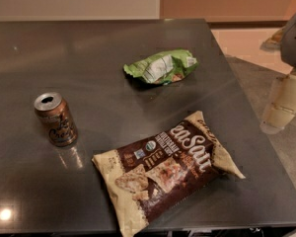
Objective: Move brown chip bag near green rice chip bag
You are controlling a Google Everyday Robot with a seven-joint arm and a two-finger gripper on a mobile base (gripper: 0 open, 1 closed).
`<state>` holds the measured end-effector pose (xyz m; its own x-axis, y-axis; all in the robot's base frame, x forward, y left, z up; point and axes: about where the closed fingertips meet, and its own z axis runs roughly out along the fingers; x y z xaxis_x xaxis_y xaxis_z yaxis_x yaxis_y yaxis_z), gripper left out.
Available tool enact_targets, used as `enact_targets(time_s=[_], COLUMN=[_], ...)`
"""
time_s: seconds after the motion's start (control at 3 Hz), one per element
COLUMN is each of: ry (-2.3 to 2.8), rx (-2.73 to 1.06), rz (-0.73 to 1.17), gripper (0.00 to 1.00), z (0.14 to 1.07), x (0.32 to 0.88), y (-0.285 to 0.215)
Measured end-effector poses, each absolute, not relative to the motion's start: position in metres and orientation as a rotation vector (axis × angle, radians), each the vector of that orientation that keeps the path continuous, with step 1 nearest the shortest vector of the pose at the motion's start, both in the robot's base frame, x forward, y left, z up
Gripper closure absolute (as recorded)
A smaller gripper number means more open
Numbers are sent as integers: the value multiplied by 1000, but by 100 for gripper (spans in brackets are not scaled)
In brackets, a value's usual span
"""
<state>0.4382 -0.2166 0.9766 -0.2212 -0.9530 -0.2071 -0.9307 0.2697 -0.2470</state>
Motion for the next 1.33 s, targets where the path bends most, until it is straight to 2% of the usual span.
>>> enact_targets(time_s=[0.67,1.33], ry=[2209,2060], rx=[-1787,-2014], rz=[-56,80], gripper=[0,0], z=[973,941], x=[437,424], y=[-206,-150])
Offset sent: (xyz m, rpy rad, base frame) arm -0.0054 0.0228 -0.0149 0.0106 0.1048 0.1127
